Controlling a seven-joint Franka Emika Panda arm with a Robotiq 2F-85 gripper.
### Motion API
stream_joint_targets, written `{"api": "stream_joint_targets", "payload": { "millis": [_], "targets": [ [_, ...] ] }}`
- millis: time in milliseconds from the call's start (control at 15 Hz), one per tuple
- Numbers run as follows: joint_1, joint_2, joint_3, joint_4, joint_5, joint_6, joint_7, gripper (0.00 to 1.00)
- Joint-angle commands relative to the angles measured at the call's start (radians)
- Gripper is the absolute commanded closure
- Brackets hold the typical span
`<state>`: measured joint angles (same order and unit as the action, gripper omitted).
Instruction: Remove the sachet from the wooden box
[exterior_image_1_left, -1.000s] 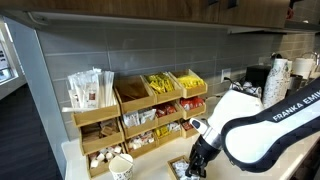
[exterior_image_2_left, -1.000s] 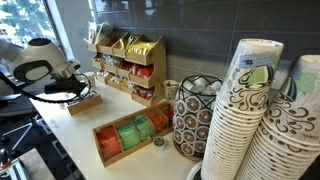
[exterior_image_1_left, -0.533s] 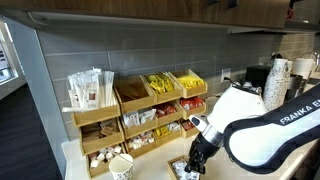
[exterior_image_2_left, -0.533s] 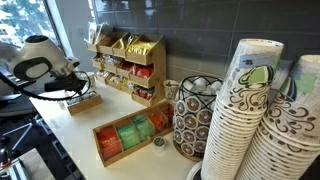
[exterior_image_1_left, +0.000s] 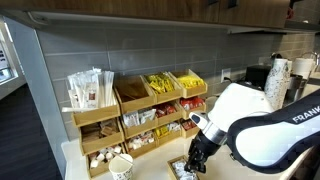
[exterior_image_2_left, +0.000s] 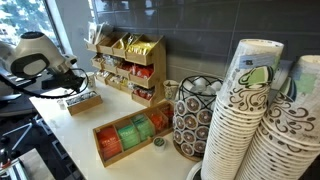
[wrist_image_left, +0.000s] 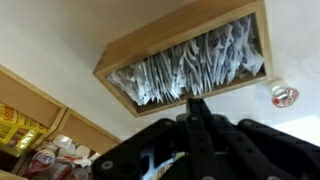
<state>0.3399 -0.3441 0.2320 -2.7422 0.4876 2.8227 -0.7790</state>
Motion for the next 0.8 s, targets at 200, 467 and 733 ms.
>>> {"api": "stream_joint_targets", "payload": {
  "millis": [200, 467, 733],
  "targets": [
    [0.000, -0.002, 0.001, 0.000, -0.003, -0.053, 0.003, 0.72],
    [-0.001, 0.004, -0.003, -0.001, 0.001, -0.079, -0.003, 0.44],
    [0.001, 0.017, -0.004, 0.000, 0.000, -0.058, -0.009, 0.39]
  ]
}}
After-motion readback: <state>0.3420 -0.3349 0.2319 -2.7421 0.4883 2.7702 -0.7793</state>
